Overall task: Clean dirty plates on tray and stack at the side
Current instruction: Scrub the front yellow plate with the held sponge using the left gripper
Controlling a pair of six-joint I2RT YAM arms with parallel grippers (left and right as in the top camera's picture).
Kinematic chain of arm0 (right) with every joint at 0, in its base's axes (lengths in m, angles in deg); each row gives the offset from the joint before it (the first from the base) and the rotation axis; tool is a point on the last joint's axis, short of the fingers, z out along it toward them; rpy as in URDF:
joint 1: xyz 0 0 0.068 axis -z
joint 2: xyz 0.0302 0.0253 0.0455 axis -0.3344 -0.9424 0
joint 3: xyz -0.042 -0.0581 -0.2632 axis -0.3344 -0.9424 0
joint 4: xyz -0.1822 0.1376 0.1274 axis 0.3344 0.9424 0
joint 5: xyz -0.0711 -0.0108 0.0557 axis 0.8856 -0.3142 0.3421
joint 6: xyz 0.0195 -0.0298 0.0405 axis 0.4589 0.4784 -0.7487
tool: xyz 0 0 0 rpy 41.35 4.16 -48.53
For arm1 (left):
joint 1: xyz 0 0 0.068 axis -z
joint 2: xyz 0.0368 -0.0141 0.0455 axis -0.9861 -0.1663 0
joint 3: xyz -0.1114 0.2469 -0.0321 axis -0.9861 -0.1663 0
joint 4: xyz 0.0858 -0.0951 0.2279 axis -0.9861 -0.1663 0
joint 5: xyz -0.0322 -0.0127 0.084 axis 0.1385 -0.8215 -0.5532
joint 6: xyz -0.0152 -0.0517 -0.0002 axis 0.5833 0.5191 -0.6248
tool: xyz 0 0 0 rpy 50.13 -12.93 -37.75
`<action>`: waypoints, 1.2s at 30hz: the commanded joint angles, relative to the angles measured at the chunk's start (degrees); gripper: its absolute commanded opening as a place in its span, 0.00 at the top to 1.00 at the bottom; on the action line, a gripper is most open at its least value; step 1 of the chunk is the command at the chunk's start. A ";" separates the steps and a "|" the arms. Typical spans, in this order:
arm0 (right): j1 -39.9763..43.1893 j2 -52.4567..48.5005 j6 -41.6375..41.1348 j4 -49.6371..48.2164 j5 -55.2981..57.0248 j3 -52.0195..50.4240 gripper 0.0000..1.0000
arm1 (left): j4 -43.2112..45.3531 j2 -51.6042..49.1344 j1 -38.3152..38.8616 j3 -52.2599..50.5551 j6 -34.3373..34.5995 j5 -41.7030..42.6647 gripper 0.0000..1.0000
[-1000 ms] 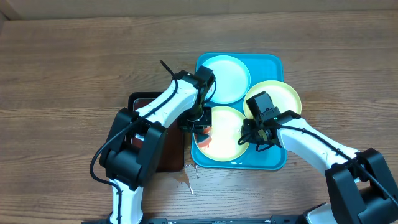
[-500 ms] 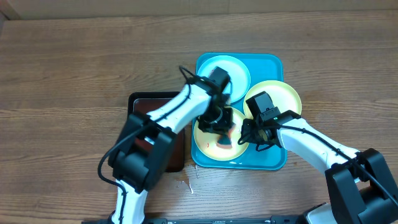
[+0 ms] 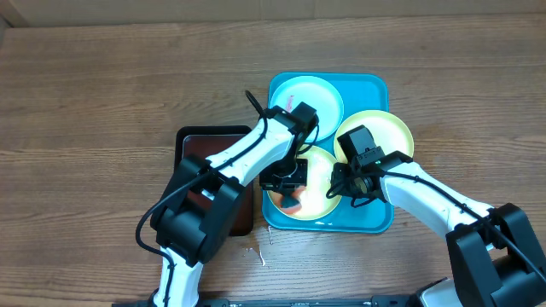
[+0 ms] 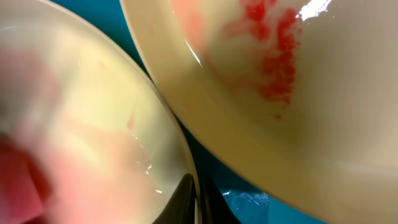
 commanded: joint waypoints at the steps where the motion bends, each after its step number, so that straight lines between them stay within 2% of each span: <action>1: 0.22 -1.05 -0.28 1.07 3.78 -0.61 0.96 | -0.33 -0.74 -0.74 0.59 1.36 -16.94 0.96; 5: 0.22 -1.05 -0.28 1.07 3.78 -0.63 0.96 | 0.52 -0.72 -0.94 1.20 1.36 -23.34 0.96; 12: 0.22 -1.05 -0.28 1.07 3.80 -0.61 0.96 | 1.09 -0.72 -2.05 6.25 1.31 -19.23 0.96; 27: 0.22 -1.05 -0.28 1.27 3.80 -0.61 0.96 | 19.71 -0.74 1.18 -0.28 0.11 14.75 0.96; 31: 0.22 -1.05 -0.28 1.44 3.80 -0.63 0.96 | 19.10 -0.74 1.42 -0.70 1.27 13.42 0.96; 36: 0.22 -1.05 -0.28 1.81 3.80 -0.61 0.96 | 14.01 -0.72 -1.46 -0.66 5.75 5.49 0.96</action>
